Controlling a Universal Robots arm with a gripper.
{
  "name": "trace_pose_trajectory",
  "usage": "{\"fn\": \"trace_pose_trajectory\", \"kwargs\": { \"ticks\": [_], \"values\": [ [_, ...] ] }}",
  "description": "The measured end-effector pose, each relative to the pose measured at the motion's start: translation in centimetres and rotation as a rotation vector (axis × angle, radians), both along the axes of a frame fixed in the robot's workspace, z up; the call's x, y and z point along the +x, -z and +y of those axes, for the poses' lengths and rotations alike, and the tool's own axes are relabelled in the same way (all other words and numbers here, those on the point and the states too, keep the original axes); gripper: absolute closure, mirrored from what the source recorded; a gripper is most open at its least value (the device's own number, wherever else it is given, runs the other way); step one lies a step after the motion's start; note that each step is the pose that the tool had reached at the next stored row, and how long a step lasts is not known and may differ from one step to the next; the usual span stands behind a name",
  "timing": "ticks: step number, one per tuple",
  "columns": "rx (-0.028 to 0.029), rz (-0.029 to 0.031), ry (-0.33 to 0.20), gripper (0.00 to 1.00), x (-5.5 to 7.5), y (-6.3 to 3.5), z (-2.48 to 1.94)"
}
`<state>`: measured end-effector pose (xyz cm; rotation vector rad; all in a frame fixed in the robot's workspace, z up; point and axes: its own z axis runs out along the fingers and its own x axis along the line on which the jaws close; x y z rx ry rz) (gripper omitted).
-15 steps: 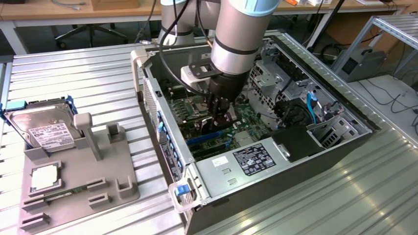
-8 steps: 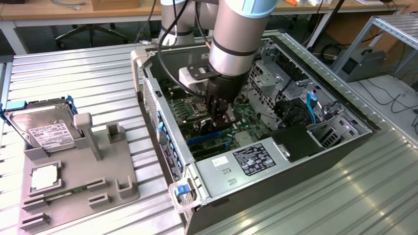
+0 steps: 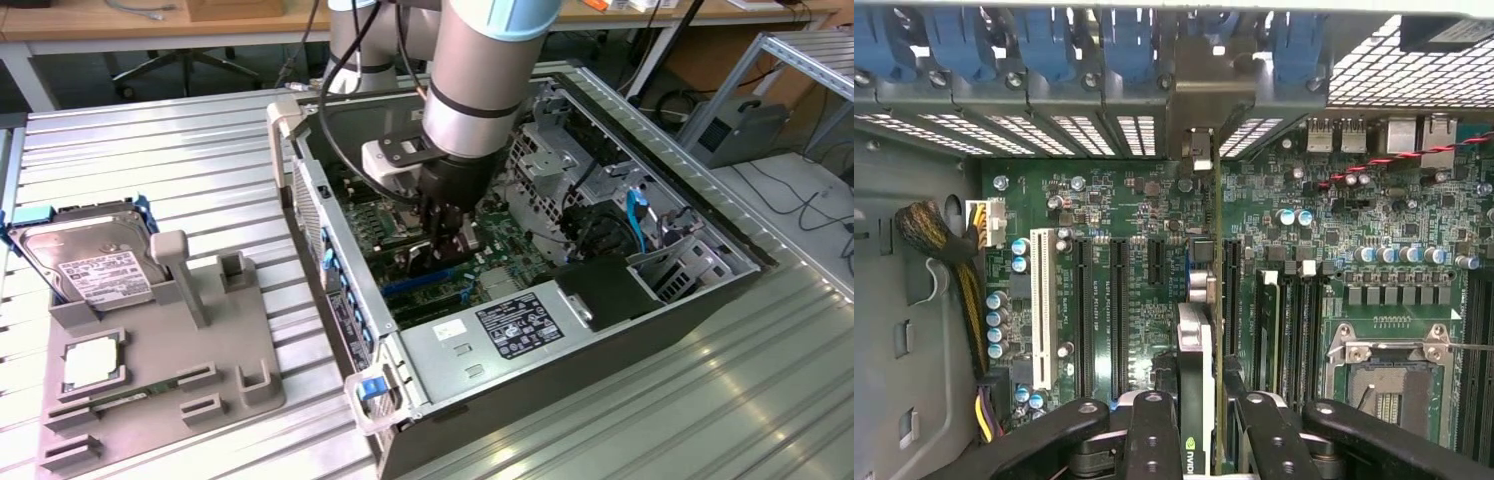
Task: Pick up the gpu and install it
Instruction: 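Insert the gpu into the slot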
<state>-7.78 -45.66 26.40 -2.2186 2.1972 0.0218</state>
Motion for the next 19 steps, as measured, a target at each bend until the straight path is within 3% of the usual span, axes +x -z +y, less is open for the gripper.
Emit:
{"fn": "trace_pose_trajectory", "kwargs": {
  "ticks": [8,19],
  "values": [
    [0.0000,-0.0008,0.000,0.73,-0.07,0.73,0.00],
    [0.0000,-0.0008,0.000,0.73,-0.07,0.76,0.00]
  ]
}}
